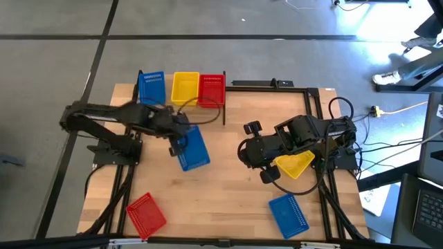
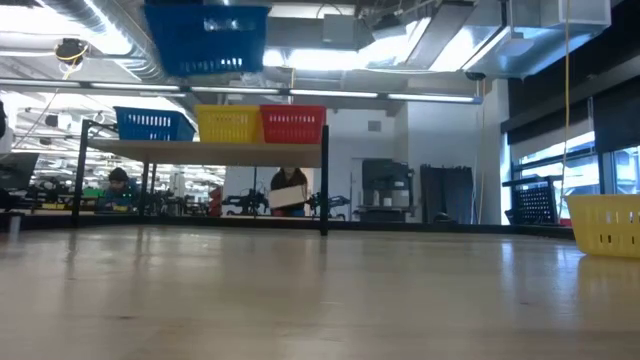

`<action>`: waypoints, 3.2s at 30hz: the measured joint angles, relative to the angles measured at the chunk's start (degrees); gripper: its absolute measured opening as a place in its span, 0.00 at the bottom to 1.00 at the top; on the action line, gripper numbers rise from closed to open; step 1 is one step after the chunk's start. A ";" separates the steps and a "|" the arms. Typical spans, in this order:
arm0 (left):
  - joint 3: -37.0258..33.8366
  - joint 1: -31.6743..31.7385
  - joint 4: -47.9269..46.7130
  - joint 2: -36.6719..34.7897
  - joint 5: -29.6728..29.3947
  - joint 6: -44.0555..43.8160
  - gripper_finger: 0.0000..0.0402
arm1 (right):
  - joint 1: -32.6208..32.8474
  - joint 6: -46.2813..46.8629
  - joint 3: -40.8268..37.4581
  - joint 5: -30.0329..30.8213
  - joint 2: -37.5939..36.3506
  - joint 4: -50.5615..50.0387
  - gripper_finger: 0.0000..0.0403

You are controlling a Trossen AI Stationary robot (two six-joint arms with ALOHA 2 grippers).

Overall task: Stack baskets on shelf by color
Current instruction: Stack the top blue bin on top of the blue bin on the shelf

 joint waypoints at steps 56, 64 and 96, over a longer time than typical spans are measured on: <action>4.32 -5.01 7.94 -12.94 -56.03 31.79 0.00 | -11.89 -0.47 -1.03 31.54 9.44 44.35 0.25; 14.11 -0.04 3.94 -12.92 -53.21 44.47 0.00 | -11.91 -0.62 -1.03 31.56 9.44 44.30 0.25; 20.12 32.38 -17.98 -9.63 -28.11 53.03 0.00 | -11.93 -1.62 -1.03 31.56 9.44 44.02 0.25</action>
